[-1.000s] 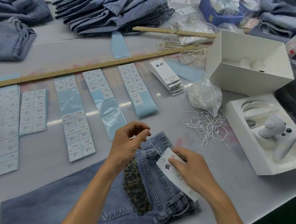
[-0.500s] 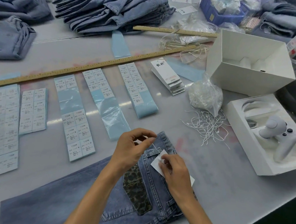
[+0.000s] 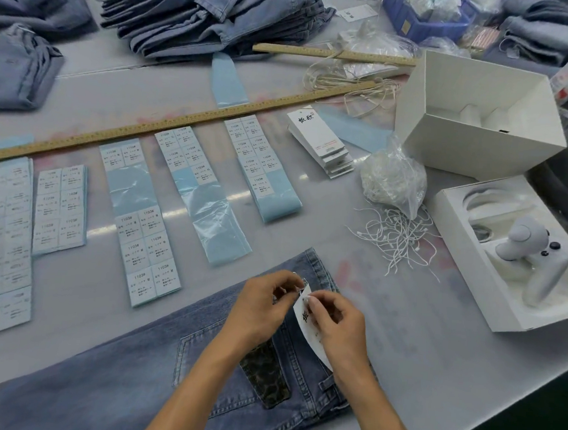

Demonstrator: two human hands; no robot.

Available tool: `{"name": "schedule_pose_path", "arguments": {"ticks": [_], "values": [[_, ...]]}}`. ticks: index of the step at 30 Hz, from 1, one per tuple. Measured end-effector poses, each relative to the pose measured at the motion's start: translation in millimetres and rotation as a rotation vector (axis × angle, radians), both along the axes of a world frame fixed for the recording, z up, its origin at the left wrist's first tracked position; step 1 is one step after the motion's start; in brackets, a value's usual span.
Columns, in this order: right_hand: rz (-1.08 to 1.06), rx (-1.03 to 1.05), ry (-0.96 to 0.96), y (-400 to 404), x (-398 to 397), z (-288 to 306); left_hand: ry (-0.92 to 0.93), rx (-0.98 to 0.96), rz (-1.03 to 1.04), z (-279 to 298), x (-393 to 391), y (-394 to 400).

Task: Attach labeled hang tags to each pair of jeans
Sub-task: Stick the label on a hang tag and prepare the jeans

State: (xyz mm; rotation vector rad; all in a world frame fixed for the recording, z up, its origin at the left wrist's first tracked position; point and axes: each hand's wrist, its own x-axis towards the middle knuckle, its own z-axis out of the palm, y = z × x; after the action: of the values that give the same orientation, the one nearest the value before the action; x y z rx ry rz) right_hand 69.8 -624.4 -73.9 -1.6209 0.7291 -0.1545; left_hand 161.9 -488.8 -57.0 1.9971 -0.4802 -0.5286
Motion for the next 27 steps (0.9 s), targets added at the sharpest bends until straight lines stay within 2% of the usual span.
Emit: {"name": "schedule_pose_path", "arguments": {"ticks": [3, 8, 11, 15, 18, 27], "values": [[0.026, -0.048, -0.002, 2, -1, 0, -0.048, 0.009, -0.02, 2, -3, 1], [0.092, -0.13, 0.001, 7, -1, 0, -0.231, 0.019, -0.047, 10, -1, 2], [0.06, -0.098, 0.0, 8, -1, 0, -0.165, 0.08, -0.119, 7, -2, -3], [0.019, 0.023, -0.006, 7, -2, 1, -0.073, 0.124, -0.042, -7, -4, -2], [0.085, -0.03, 0.012, 7, -2, 1, -0.042, 0.143, 0.027, -12, -5, -1], [0.085, -0.086, 0.013, 15, -1, -1, -0.004, 0.189, -0.015, -17, -7, -5]]}}
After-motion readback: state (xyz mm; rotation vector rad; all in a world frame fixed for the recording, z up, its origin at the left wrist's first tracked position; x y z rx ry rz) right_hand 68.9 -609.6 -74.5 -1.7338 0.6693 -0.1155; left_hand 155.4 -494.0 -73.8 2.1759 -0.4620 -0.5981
